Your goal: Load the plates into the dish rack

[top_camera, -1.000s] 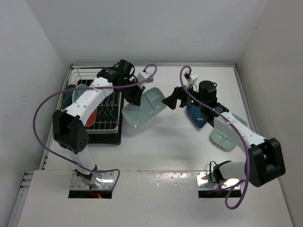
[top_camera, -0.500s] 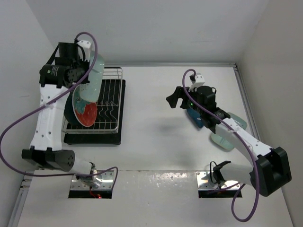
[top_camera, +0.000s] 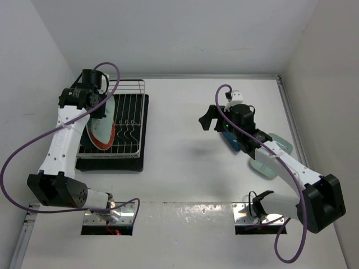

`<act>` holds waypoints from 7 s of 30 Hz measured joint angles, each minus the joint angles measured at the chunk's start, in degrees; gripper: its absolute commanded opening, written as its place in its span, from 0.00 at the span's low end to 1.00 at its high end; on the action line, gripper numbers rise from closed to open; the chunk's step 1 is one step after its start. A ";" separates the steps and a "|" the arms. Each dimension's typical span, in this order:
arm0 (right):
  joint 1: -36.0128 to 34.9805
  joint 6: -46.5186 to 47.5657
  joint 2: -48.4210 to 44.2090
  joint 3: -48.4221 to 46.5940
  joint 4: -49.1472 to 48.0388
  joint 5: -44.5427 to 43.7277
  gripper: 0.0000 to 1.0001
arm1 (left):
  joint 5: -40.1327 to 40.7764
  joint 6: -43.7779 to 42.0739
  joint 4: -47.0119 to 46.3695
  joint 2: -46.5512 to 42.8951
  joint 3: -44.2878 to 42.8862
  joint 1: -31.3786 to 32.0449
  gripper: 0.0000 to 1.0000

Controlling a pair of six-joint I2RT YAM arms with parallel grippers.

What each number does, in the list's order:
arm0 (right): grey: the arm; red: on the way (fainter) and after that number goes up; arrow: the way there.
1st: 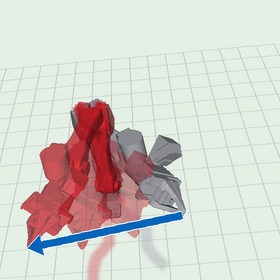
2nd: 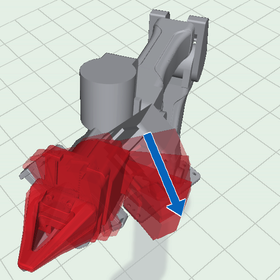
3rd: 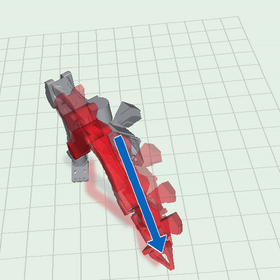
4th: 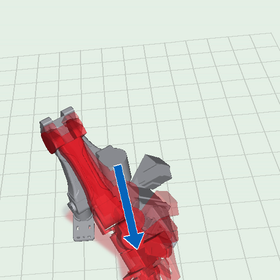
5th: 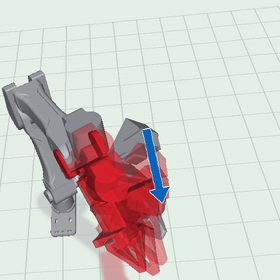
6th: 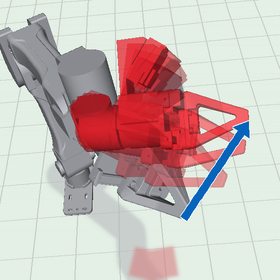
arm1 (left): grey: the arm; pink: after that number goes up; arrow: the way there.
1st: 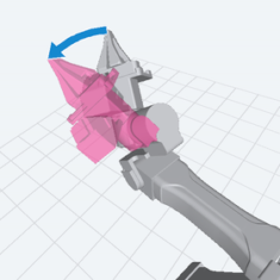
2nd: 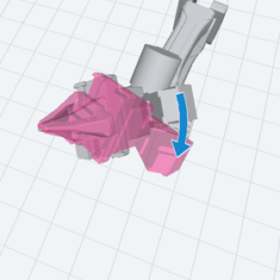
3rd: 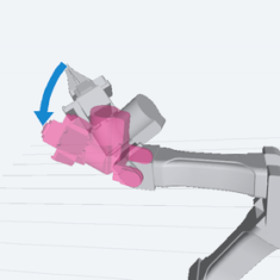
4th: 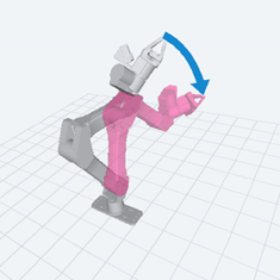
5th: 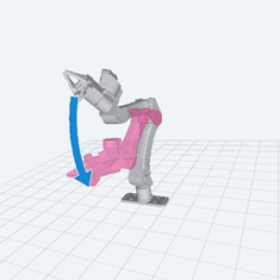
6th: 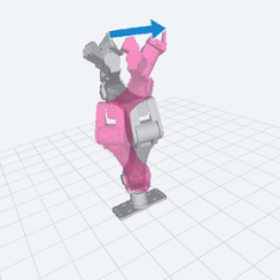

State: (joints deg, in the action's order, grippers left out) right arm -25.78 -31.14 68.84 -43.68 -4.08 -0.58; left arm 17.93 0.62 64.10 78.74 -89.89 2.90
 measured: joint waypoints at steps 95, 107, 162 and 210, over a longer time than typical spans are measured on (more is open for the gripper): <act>61.29 -9.25 15.06 8.85 17.90 -3.26 0.38 | -6.10 -3.58 -16.96 -1.05 10.86 6.14 0.83; 60.96 -11.32 9.99 11.61 13.31 0.96 0.00 | -7.43 -5.05 -15.54 -1.05 9.60 6.25 0.90; -10.56 -19.96 18.60 -3.15 -35.04 9.55 0.00 | -52.85 -0.74 -17.99 2.62 10.21 5.53 0.42; -18.58 -9.31 11.76 -10.23 -14.86 -5.77 0.78 | -10.93 4.33 8.57 12.24 -16.50 2.36 0.00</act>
State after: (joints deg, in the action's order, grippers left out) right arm -44.36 -40.45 80.60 -53.91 -18.94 -6.35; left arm 7.01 4.95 72.66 90.98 -106.39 5.26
